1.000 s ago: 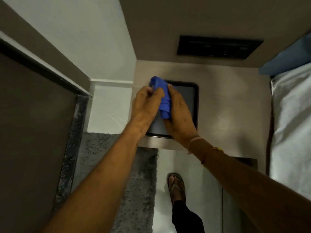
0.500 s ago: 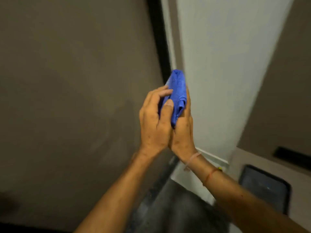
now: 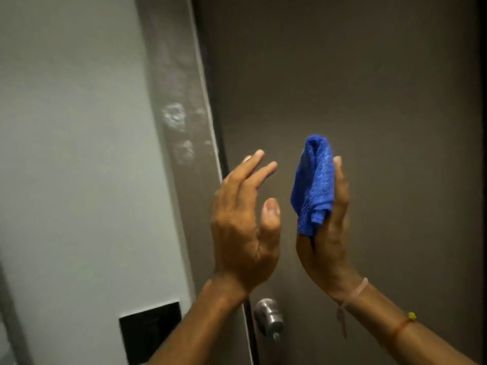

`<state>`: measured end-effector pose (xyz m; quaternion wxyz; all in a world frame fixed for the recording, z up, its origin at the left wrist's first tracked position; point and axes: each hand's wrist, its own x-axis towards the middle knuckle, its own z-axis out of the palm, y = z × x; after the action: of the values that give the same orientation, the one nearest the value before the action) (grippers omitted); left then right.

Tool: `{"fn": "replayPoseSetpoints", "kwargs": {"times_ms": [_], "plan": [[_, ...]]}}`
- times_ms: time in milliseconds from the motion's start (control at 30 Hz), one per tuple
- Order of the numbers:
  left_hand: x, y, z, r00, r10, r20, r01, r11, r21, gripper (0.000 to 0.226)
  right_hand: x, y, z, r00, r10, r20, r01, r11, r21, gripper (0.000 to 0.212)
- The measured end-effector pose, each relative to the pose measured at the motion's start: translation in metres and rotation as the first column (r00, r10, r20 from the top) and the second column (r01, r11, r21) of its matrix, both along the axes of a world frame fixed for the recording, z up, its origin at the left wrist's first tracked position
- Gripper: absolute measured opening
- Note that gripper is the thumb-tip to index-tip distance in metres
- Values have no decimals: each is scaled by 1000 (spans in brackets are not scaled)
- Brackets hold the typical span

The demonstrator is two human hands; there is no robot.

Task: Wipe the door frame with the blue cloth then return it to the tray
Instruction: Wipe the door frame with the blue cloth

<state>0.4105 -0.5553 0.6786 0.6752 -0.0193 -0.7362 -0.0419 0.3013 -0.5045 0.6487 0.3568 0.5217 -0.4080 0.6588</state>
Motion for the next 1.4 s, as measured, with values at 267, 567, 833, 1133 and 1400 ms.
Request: {"fn": "replayPoseSetpoints", "kwargs": {"times_ms": [267,567,833,1133,1400], "plan": [[72,-92,17,891,453,14,-451,889,-79,52,38,-51,53,954,-73,-291,116,984,136,79],[99,-156,70,666,744,43,-740,667,-86,60,44,-78,76,873,-198,-446,312,929,198,63],[98,-169,77,522,850,64,-828,524,-198,64,48,-101,63,838,-173,-517,390,853,347,79],[95,-171,73,482,874,61,-854,484,-193,64,79,-136,73,867,-470,-163,496,845,201,60],[94,-172,73,480,876,50,-855,480,-197,65,77,-142,54,805,-554,-213,593,769,238,65]]}}
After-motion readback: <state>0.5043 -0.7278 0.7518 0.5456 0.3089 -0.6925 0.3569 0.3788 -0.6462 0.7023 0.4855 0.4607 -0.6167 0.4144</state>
